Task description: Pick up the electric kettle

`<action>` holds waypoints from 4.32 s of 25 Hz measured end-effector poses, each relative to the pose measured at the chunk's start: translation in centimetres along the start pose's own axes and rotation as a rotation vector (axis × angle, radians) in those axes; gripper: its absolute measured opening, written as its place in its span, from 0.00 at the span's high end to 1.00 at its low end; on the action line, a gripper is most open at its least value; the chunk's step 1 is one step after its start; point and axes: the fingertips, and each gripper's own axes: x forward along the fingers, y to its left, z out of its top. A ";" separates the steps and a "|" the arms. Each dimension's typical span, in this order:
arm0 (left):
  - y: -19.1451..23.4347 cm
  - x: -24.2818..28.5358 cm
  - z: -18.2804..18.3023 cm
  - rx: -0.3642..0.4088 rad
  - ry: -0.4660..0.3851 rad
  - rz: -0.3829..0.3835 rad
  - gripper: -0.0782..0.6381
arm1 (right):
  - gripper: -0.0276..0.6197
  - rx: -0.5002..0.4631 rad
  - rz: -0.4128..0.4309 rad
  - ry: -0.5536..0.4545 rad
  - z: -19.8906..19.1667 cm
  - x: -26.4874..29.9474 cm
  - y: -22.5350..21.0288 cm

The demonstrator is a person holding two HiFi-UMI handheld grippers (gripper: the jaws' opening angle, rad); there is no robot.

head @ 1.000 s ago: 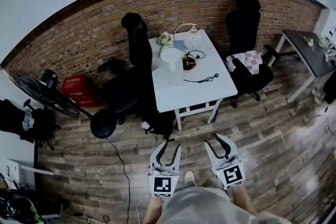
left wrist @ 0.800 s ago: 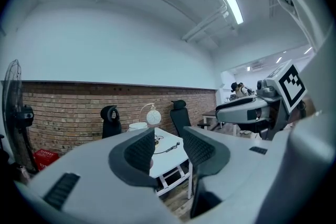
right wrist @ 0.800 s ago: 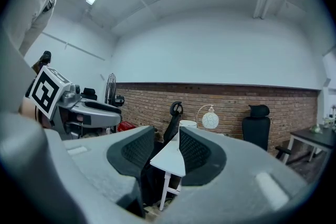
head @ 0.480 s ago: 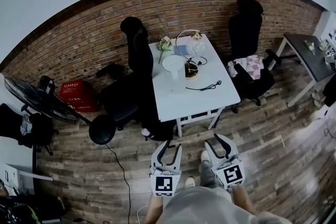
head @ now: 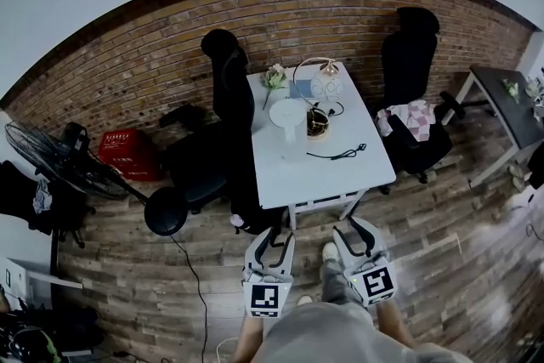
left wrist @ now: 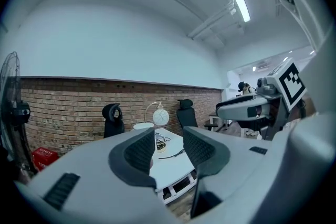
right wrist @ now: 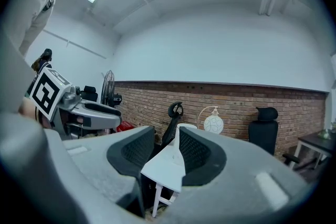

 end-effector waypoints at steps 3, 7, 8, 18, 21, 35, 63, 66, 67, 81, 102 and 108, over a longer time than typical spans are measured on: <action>0.5 1.8 -0.3 -0.009 0.026 0.018 0.66 | 0.75 -0.030 0.028 -0.042 0.6 1.7 -1.3; 1.1 5.0 0.2 0.001 0.021 0.039 0.66 | 0.75 -0.046 0.067 -0.052 0.7 4.0 -3.6; 1.3 5.8 0.1 -0.003 0.032 0.047 0.66 | 0.75 -0.043 0.077 -0.046 0.6 4.6 -4.2; 3.3 14.2 -0.4 -0.025 0.096 0.153 0.66 | 0.75 -0.037 0.207 -0.022 -0.4 11.7 -10.7; 4.0 16.4 -0.6 -0.030 0.111 0.187 0.65 | 0.75 -0.030 0.243 -0.023 -0.7 13.7 -12.4; 6.8 23.9 -3.3 -0.047 0.210 0.317 0.65 | 0.75 -0.032 0.380 0.025 -3.8 21.0 -17.9; 10.3 30.5 -8.1 -0.062 0.366 0.384 0.54 | 0.59 -0.025 0.491 0.144 -9.2 28.9 -19.5; 10.7 31.1 -9.1 -0.072 0.387 0.379 0.53 | 0.56 -0.002 0.488 0.169 -10.0 30.1 -19.3; 10.8 31.3 -9.4 -0.075 0.393 0.379 0.53 | 0.54 0.006 0.488 0.178 -10.3 30.5 -19.1; 11.5 33.9 -10.5 -0.090 0.388 0.298 0.62 | 0.30 0.012 0.552 0.222 -13.4 36.4 -17.3; 12.8 33.9 -10.7 -0.130 0.339 0.172 0.66 | 0.08 -0.035 0.587 0.209 -16.0 41.3 -14.0; 13.1 34.0 -10.5 -0.126 0.325 0.155 0.66 | 0.09 -0.067 0.588 0.209 -16.1 41.5 -14.1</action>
